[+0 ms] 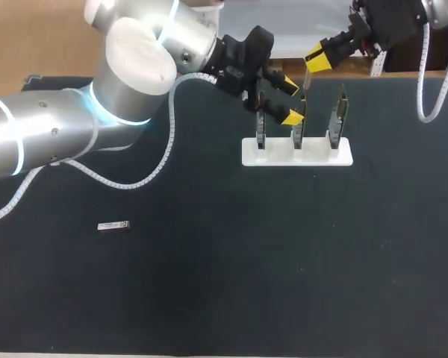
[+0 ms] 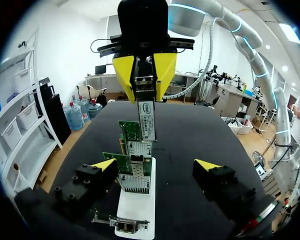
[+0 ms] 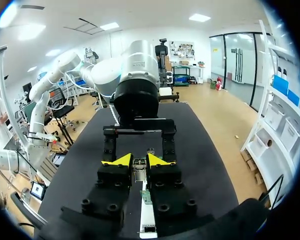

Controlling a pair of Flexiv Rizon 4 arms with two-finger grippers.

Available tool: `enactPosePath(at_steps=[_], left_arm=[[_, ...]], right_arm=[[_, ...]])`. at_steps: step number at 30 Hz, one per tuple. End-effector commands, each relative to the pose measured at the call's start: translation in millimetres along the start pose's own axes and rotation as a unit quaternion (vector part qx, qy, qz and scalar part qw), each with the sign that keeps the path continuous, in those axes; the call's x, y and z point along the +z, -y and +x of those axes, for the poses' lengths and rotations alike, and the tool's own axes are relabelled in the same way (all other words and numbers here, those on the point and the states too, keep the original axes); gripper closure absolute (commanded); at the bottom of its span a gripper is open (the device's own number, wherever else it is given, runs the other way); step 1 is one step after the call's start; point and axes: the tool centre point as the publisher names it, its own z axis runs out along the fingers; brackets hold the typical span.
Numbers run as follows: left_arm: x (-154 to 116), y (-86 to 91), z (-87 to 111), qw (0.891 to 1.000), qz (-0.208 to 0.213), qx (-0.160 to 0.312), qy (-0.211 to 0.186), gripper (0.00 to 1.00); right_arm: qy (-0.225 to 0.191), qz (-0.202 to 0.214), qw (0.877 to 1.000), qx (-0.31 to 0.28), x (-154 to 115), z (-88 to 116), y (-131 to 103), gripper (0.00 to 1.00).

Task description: Pick up the optical module with the left hand, and insert it into the network port with the right hand.

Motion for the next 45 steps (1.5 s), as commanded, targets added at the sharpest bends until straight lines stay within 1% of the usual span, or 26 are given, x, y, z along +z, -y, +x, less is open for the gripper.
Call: enactPosePath(at_steps=[1, 16, 30, 45], left_arm=[[0.4, -5.1, 0.1, 1.000, 0.006, -0.001, -0.004, 0.00], [2.1, -4.3, 4.3, 1.000, 0.015, -0.003, -0.019, 0.00], [-0.1, -2.7, 5.3, 1.000, 0.016, -0.001, -0.020, 0.00], [0.0, -2.1, 4.2, 1.000, 0.016, -0.001, -0.021, 0.00]], right_arm=[[0.001, 0.004, 1.000, -0.001, -0.2, 0.6, -3.4, 1.00], [0.002, 0.005, 1.000, -0.001, 0.2, 0.5, -3.1, 1.00], [0.000, 0.005, 1.000, -0.003, 0.9, -0.9, -5.5, 1.00], [-0.003, 0.003, 1.000, -0.005, 0.4, 2.7, -7.1, 1.00]])
